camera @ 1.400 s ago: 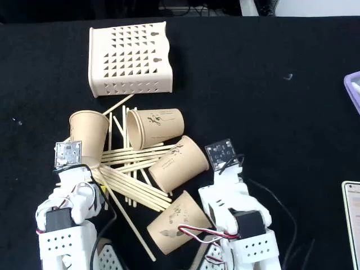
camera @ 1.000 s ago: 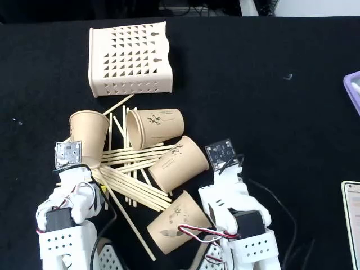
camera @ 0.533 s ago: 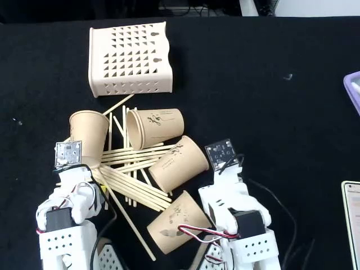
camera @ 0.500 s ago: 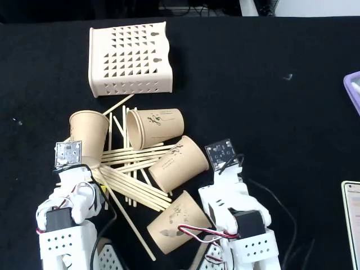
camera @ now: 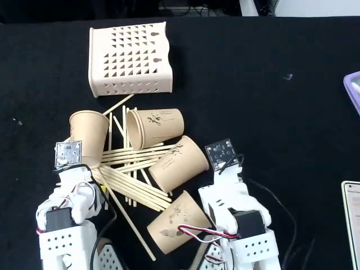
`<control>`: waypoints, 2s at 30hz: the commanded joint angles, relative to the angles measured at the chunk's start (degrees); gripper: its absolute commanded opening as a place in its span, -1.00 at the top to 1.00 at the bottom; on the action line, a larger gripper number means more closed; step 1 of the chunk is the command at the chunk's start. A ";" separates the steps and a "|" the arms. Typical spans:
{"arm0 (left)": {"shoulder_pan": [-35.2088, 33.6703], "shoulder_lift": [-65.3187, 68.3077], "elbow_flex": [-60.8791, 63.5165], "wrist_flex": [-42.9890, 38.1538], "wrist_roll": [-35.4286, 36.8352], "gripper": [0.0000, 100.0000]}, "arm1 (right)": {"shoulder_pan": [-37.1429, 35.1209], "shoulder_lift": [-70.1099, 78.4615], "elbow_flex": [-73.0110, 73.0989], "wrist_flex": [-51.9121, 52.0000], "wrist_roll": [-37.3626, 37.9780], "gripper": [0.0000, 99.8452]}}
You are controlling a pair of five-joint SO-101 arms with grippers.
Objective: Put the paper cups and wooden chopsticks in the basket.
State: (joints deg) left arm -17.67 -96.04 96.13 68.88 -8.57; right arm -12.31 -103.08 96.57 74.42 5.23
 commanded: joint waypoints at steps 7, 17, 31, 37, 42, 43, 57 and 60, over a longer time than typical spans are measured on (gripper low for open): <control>-17.19 -0.62 -5.58 -24.53 -0.09 0.55 | 1.14 -5.58 -0.04 -20.40 -0.09 0.98; -26.95 -8.79 0.31 -35.87 -0.35 0.54 | 1.41 -5.49 -3.21 -36.57 6.59 0.98; -19.03 -8.09 -14.73 -22.86 -0.18 0.55 | 6.86 -0.75 -48.22 -15.12 6.24 0.72; -10.15 -7.65 -27.38 -13.27 -0.35 0.65 | 6.86 17.54 -71.52 -6.24 6.24 0.76; -9.01 -7.56 -31.78 -12.48 0.09 0.88 | 6.86 36.09 -87.96 0.35 6.15 0.76; -9.01 -7.38 -32.22 -12.48 -0.18 0.91 | 6.86 39.78 -90.51 1.32 6.15 0.76; -7.78 49.93 -69.85 -4.31 -0.26 0.94 | 8.70 78.90 -97.27 5.71 1.05 0.76; -5.49 66.02 -85.41 0.97 -0.26 0.94 | 8.97 82.42 -92.62 2.99 1.05 0.76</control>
State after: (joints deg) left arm -26.11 -51.91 33.80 64.40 -8.75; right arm -4.48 -24.31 0.75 80.13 6.81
